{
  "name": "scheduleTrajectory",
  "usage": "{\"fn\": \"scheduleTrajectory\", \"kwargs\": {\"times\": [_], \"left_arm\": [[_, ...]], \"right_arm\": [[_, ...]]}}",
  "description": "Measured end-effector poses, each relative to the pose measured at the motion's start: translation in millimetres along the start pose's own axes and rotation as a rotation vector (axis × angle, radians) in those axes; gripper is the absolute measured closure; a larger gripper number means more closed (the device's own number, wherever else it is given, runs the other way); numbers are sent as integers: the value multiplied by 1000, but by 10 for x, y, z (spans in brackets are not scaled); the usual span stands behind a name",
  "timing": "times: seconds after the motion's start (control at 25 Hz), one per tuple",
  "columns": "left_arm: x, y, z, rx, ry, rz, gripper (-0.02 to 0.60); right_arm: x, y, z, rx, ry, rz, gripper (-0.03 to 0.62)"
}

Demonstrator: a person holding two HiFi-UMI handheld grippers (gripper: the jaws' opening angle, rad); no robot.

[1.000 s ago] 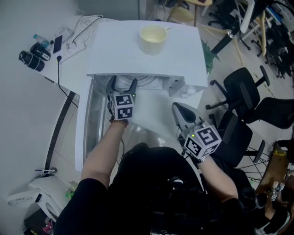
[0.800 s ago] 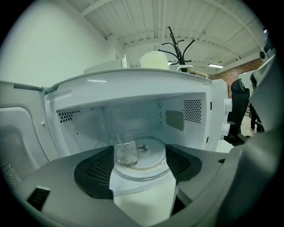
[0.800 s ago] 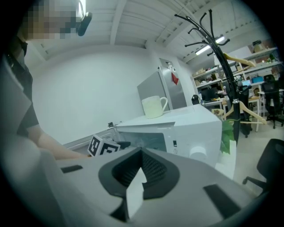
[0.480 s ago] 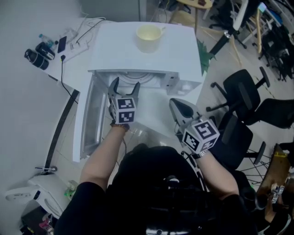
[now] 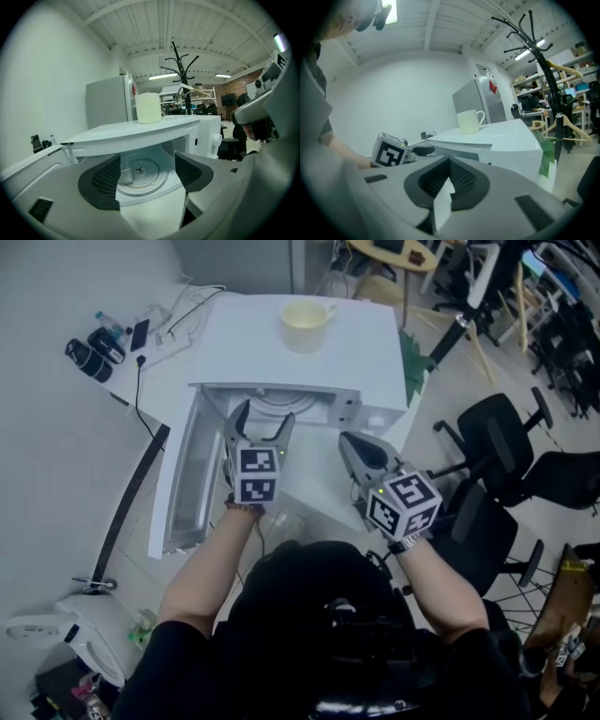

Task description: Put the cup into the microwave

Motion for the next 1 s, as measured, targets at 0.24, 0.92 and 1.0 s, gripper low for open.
{"fn": "scheduleTrajectory", "kwargs": {"times": [0.24, 0.92, 1.0], "left_arm": [[180, -306, 57, -5, 45, 13, 221], [126, -1071, 121, 27, 128, 30, 221], [59, -1131, 123, 35, 135, 29, 221]], "right_arm": [[4, -73, -43, 15, -13, 13, 577], [50, -264, -40, 29, 44, 34, 577], [61, -279, -26, 28, 54, 37, 577]]}}
Point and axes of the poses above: the fingertips, and each gripper's own axes: x backward along the fingers, z to its right, y out of its underside, the point moved 7 cm from there along x, backward along the fingers, and after that the axes turned 11 degrees about -y, right-handed, at the moved point
